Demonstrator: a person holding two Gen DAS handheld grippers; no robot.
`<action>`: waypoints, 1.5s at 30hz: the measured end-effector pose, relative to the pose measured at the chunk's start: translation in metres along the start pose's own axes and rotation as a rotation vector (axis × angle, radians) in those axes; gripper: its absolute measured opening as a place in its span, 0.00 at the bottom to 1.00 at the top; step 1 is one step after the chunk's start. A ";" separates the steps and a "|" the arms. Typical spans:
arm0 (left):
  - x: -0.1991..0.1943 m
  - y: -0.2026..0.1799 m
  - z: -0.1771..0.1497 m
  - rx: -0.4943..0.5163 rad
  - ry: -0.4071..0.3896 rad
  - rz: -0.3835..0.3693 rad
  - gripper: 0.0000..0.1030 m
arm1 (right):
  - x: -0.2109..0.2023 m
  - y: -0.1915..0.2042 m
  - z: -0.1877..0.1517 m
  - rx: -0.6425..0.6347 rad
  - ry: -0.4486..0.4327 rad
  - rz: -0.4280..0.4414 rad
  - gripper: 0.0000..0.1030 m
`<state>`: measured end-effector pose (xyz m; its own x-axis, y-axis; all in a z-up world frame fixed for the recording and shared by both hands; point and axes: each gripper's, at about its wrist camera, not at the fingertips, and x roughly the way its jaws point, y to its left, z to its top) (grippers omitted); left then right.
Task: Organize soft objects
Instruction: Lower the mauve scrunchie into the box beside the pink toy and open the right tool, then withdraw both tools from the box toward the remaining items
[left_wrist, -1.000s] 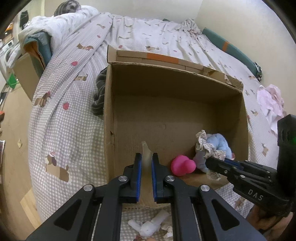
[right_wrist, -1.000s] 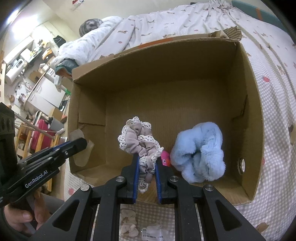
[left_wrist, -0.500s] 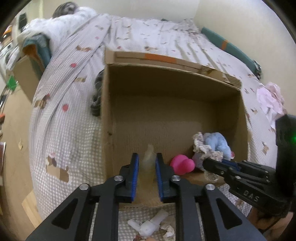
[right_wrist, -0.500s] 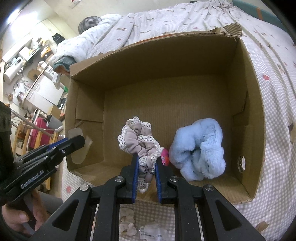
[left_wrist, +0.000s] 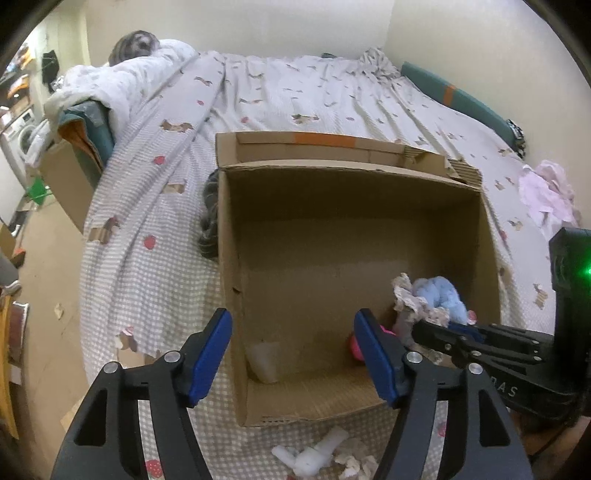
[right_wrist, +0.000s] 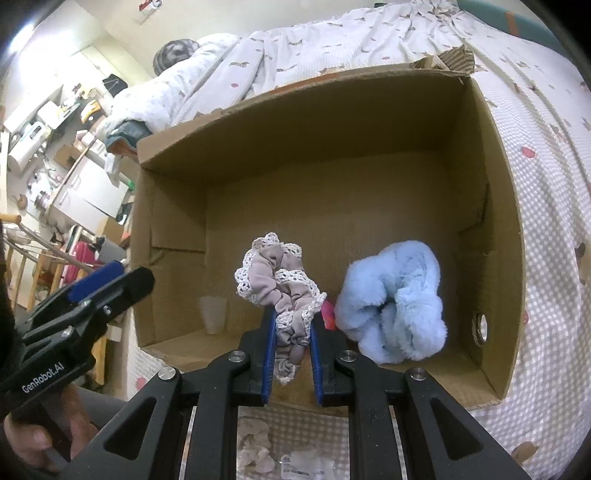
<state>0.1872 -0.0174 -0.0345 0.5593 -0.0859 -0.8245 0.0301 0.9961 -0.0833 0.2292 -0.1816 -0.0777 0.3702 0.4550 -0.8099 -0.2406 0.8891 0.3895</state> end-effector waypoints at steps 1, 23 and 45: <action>-0.001 0.000 0.000 0.004 -0.008 0.013 0.64 | -0.002 0.001 0.000 -0.006 -0.008 0.004 0.21; -0.026 0.029 -0.011 -0.124 -0.037 0.047 0.88 | -0.040 0.004 0.002 0.008 -0.174 0.006 1.00; -0.066 0.030 -0.052 -0.119 -0.045 0.063 0.92 | -0.083 0.011 -0.044 -0.011 -0.189 -0.031 1.00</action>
<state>0.1081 0.0168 -0.0121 0.5934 -0.0198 -0.8046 -0.1027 0.9897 -0.1001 0.1566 -0.2114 -0.0252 0.5392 0.4294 -0.7245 -0.2357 0.9028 0.3597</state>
